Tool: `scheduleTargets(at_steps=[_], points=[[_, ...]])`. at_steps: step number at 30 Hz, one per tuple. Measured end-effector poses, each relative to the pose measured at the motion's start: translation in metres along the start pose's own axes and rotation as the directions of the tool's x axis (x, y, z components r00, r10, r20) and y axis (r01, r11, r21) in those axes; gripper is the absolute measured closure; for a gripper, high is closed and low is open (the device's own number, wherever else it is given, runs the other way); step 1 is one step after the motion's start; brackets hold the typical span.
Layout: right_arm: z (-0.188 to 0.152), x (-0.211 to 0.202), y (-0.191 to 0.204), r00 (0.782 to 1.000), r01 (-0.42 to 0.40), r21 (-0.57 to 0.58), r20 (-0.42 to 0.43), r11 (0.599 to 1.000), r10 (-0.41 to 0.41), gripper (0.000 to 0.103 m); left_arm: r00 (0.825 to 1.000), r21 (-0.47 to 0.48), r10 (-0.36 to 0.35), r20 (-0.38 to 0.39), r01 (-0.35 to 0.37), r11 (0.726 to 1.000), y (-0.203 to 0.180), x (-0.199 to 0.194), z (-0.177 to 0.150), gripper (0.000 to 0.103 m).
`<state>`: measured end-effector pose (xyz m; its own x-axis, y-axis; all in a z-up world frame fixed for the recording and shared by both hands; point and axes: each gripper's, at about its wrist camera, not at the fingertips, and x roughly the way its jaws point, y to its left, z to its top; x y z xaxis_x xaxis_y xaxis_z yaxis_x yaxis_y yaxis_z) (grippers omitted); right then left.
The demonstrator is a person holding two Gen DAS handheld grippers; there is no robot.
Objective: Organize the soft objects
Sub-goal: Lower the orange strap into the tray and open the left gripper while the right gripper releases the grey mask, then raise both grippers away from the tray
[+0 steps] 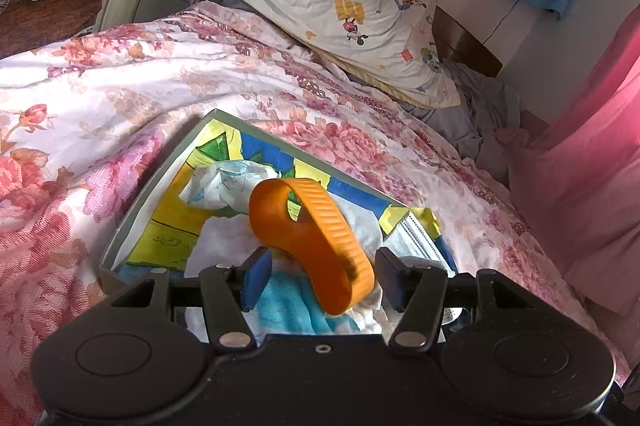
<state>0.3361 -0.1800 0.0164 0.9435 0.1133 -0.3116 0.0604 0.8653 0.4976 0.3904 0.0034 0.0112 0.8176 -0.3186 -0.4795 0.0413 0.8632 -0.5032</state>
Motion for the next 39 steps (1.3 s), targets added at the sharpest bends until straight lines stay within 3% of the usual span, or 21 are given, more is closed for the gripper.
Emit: scheduleTargets(at_steps=[4,9,14,17,27,33,39], points=[[-0.001,-0.001,0.000,1.000,0.001,0.000,0.002,1.000,-0.001,0.046,1.000,0.001,0.001,0.012,-0.001,1.000,0.000,-0.004,0.000,0.038],[0.001,-0.004,0.001,1.000,0.006,0.003,0.013,1.000,-0.006,0.044,0.999,0.011,0.009,0.042,-0.009,1.000,0.000,-0.017,0.000,0.024],[0.003,-0.022,0.003,0.999,-0.003,0.004,0.038,1.000,0.003,0.026,0.996,0.047,0.004,0.089,-0.008,0.999,-0.002,-0.050,-0.007,0.013],[0.001,-0.044,0.007,0.998,-0.008,-0.011,0.059,1.000,0.009,0.013,0.993,0.090,0.004,0.122,-0.015,0.996,-0.005,-0.074,-0.015,0.010],[-0.004,-0.120,0.026,0.997,0.011,-0.129,0.082,0.992,0.000,0.002,0.973,0.156,-0.006,0.232,-0.031,0.987,-0.015,-0.159,-0.043,0.001],[-0.015,-0.172,0.030,0.997,0.035,-0.192,0.078,0.981,-0.020,0.001,0.954,0.245,0.013,0.298,-0.090,0.965,-0.028,-0.203,-0.070,0.001],[-0.033,-0.221,0.035,0.996,0.066,-0.268,0.071,0.961,-0.049,0.001,0.947,0.326,0.033,0.318,-0.142,0.935,-0.037,-0.230,-0.102,0.001]])
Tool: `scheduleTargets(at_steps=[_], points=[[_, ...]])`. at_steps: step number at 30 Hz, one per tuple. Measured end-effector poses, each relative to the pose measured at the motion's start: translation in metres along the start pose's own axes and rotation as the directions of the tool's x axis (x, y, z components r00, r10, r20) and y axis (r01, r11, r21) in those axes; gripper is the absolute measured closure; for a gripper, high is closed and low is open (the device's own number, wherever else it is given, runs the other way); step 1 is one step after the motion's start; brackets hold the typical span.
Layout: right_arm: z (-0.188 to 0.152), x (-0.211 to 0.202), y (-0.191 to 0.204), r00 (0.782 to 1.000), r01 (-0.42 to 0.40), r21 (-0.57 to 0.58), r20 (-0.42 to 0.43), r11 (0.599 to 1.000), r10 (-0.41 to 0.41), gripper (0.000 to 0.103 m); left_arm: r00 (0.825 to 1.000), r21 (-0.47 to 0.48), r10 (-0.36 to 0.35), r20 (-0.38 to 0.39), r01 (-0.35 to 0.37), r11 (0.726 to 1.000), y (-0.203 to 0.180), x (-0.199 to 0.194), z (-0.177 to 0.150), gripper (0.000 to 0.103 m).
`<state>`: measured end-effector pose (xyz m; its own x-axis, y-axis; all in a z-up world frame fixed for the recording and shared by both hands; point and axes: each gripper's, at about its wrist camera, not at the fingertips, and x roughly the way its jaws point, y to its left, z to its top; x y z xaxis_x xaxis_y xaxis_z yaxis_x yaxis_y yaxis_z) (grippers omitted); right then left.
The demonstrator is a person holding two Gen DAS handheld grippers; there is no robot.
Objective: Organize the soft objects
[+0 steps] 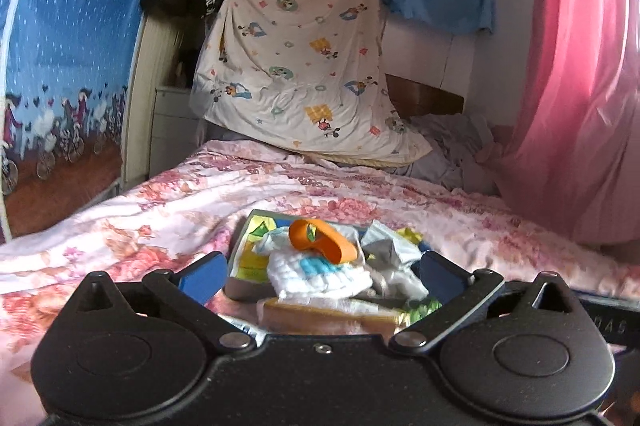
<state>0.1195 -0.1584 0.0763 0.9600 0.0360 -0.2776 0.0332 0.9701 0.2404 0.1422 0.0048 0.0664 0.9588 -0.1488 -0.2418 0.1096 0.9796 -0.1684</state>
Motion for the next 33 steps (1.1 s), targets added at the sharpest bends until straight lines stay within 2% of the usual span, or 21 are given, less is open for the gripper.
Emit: scheduleTargets(at_steps=[9,15,21,33], points=[[-0.014,-0.045,0.013,1.000,0.010,-0.086,-0.024,0.996,-0.012,0.001,0.998,0.077,0.051,-0.025,-0.049,0.996,-0.002,-0.036,-0.027,0.001],[-0.028,-0.062,0.017,0.999,0.014,-0.115,-0.050,0.993,-0.020,0.001,0.995,0.067,0.085,-0.057,-0.081,0.994,0.007,-0.047,-0.038,0.001],[-0.045,-0.080,0.022,0.997,0.012,-0.137,-0.072,0.991,-0.022,0.001,0.992,0.076,0.111,-0.052,-0.107,0.991,0.010,-0.056,-0.043,0.001],[-0.066,-0.099,0.016,0.994,0.009,-0.138,-0.104,0.990,-0.023,0.001,0.987,0.093,0.139,-0.083,-0.131,0.987,0.009,-0.066,-0.060,0.001]])
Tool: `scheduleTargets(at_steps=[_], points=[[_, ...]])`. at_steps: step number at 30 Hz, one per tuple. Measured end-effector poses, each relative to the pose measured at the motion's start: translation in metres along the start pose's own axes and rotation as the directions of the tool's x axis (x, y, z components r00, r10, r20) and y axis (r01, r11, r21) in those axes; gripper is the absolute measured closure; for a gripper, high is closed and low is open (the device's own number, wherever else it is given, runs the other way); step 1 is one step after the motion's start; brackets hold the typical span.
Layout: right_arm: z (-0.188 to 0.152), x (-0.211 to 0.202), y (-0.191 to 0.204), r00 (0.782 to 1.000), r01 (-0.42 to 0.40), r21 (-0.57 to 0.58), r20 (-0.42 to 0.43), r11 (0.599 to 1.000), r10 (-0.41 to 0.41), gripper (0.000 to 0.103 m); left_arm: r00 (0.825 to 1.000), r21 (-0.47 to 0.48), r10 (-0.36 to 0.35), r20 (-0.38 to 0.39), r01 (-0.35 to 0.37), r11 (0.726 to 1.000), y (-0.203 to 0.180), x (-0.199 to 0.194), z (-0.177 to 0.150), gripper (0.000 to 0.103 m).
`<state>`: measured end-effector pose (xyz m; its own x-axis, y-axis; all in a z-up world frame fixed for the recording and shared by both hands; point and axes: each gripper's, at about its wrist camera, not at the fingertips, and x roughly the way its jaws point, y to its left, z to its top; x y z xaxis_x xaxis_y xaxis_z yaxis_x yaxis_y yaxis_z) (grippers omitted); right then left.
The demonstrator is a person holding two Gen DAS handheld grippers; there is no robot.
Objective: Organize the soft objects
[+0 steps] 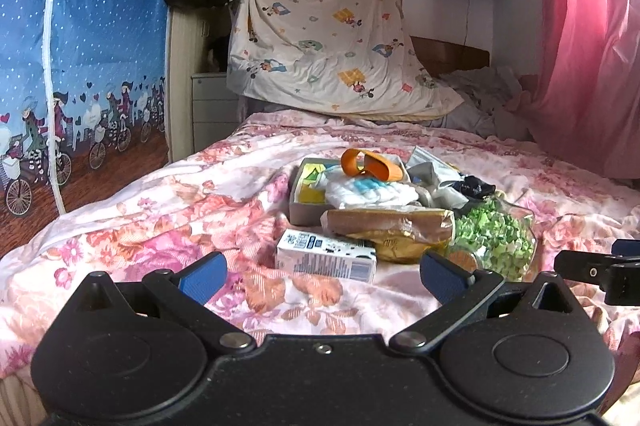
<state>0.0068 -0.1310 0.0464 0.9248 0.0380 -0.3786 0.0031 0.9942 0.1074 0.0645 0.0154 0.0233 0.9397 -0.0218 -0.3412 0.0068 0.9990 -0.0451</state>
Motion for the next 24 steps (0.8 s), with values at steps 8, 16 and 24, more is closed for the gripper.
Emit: scheduleTargets(at_steps=[8,16,24], points=[[-0.012,0.001,-0.003,1.000,-0.003,0.001,-0.029,1.000,0.003,0.001,1.000,-0.002,0.002,-0.017,-0.002,1.000,0.000,0.004,-0.004,0.001],[-0.020,0.013,-0.004,0.999,-0.006,0.012,-0.051,1.000,0.007,0.001,0.999,0.022,-0.005,-0.033,0.006,1.000,-0.006,0.007,-0.009,0.001],[-0.020,0.020,-0.002,0.998,-0.005,0.010,-0.069,1.000,0.006,0.001,0.998,0.024,-0.007,-0.061,0.009,1.000,-0.008,0.011,-0.013,0.001]])
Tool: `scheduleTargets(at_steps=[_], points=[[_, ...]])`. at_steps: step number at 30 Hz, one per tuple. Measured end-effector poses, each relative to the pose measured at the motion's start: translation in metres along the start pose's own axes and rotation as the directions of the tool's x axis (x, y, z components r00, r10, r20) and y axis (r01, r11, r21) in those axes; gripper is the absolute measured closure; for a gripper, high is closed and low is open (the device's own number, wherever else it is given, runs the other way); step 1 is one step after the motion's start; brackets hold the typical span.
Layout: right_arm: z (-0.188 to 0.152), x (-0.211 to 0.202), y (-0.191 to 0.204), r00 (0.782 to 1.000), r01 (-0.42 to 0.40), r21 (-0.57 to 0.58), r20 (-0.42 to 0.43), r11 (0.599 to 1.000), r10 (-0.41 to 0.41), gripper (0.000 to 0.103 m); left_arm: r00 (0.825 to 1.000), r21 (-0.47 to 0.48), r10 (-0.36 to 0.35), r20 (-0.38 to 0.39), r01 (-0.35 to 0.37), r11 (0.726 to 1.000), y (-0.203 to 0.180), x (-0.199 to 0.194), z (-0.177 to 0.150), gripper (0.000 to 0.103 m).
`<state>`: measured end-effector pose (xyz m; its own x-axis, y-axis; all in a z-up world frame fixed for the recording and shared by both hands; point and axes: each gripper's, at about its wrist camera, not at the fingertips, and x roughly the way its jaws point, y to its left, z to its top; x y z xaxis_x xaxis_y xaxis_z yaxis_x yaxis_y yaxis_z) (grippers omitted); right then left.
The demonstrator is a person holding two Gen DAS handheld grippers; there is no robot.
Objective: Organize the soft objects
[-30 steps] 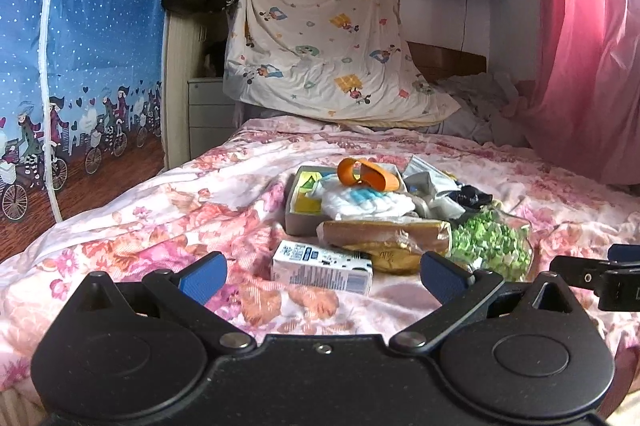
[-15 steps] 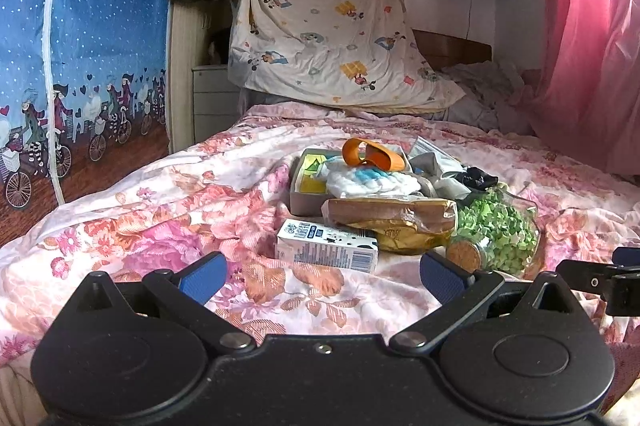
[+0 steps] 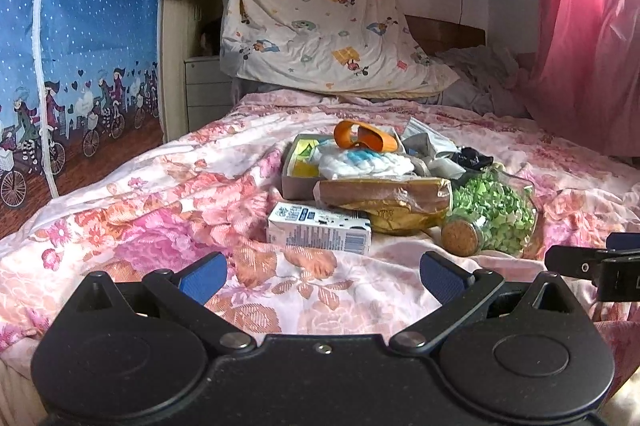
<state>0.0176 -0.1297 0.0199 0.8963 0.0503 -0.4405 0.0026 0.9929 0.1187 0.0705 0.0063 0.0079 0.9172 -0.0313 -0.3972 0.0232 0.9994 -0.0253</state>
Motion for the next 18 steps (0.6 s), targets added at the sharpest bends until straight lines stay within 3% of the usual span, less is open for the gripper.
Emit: scheduleTargets(at_steps=[18], points=[[-0.0011,0.0035,-0.0022,1.000,-0.002,0.001,-0.009,1.000,0.002,0.001,1.000,-0.003,0.004,-0.018,-0.004,1.000,-0.0006,0.0040,-0.0036,0.001]])
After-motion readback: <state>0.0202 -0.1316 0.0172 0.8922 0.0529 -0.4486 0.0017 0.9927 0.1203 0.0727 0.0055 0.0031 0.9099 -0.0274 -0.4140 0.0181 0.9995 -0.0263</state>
